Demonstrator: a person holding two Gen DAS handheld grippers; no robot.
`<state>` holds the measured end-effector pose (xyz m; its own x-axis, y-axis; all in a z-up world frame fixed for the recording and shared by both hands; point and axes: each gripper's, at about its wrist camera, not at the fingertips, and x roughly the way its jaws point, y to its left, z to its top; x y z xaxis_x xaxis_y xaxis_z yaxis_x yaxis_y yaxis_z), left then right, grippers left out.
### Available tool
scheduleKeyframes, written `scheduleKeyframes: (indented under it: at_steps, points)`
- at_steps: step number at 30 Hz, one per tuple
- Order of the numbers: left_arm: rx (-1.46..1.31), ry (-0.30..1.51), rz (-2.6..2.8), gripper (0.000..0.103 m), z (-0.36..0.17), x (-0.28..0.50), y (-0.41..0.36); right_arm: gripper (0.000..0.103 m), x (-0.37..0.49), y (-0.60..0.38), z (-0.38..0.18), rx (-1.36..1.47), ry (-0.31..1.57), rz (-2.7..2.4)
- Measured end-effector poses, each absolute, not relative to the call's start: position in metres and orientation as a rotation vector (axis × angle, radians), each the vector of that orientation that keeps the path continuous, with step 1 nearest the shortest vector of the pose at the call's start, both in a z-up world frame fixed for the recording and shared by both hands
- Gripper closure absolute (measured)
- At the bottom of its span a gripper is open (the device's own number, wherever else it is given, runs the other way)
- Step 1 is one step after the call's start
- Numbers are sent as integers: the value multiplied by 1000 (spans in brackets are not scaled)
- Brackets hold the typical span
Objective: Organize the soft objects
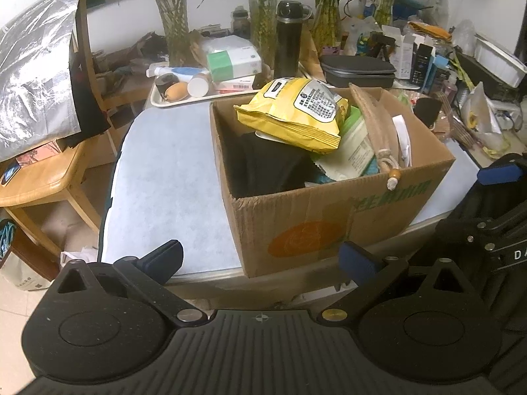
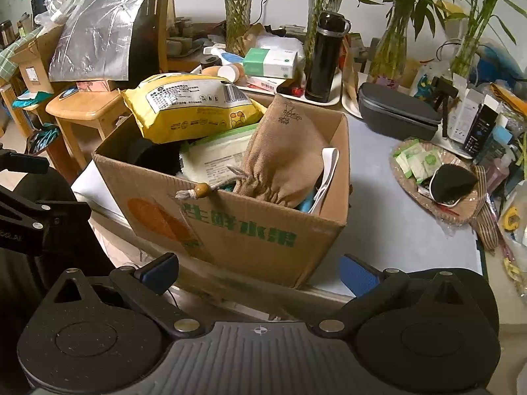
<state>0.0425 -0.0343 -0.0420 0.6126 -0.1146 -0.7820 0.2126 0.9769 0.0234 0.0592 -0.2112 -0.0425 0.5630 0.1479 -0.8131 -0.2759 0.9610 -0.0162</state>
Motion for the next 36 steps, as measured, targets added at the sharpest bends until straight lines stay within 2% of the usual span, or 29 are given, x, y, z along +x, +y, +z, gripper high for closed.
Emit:
scheduleKeyframes:
  at_steps: [36]
  points:
    - [117,901,-181,0,-44,48,-30,0,64,-211,-44,-164,945,233]
